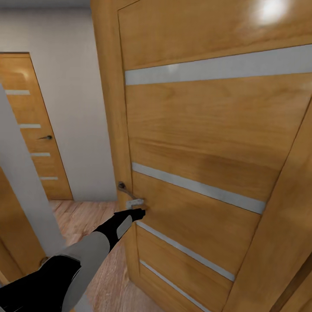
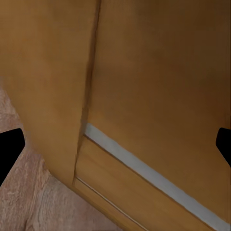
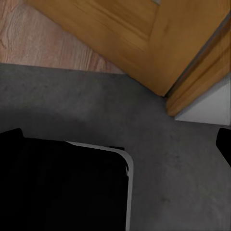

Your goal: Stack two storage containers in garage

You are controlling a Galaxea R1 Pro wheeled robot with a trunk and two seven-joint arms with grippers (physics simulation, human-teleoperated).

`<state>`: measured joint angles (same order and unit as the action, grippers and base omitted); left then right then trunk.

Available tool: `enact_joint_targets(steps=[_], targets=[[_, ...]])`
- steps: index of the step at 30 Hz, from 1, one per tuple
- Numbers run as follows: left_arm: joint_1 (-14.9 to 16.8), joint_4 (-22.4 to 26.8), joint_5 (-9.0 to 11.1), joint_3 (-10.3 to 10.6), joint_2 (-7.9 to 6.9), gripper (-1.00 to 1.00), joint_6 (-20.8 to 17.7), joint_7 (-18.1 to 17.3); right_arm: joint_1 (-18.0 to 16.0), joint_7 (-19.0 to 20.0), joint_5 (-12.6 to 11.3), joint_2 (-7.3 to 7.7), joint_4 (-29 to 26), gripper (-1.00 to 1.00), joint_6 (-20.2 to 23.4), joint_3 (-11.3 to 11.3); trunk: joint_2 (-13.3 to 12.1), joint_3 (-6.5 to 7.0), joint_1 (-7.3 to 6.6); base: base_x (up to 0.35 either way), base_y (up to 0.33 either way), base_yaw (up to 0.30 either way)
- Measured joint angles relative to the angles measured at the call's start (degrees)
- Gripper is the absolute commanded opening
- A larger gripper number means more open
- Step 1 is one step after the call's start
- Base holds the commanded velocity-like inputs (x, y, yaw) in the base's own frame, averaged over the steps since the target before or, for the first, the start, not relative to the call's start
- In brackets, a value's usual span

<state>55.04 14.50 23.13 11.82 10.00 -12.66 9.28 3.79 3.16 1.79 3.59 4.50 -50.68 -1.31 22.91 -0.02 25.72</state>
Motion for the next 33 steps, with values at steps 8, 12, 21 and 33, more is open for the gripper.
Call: enact_joint_targets(steps=[8, 12, 21, 33], targets=[[0.0, 0.1, -0.5, -0.3, 0.00, 1.00, 0.0, 0.0, 0.0, 0.0, 0.0, 0.00, 0.0, 1.00, 0.0, 0.0, 0.0, 0.02, 0.03, 0.046, 0.002, 0.000], [0.1, 0.1, -0.5, -0.1, 0.00, 1.00, 0.0, 0.0, 0.0, 0.0, 0.0, 0.00, 0.0, 1.00, 0.0, 0.0, 0.0, 0.02, 0.00, 0.149, 0.000, 0.000], [0.1, 0.4, -0.7, -0.2, 0.00, 1.00, 0.0, 0.0, 0.0, -0.1, 0.0, 0.00, 0.0, 1.00, 0.0, 0.0, 0.0, 0.04, 0.02, 0.115, 0.000, 0.000], [0.1, 0.3, -1.7, -0.9, 0.00, 1.00, 0.0, 0.1, 0.0, -0.1, 0.0, 0.00, 0.0, 1.00, 0.0, 0.0, 0.0, 0.05, 0.01, 0.096, -0.071, 0.000]])
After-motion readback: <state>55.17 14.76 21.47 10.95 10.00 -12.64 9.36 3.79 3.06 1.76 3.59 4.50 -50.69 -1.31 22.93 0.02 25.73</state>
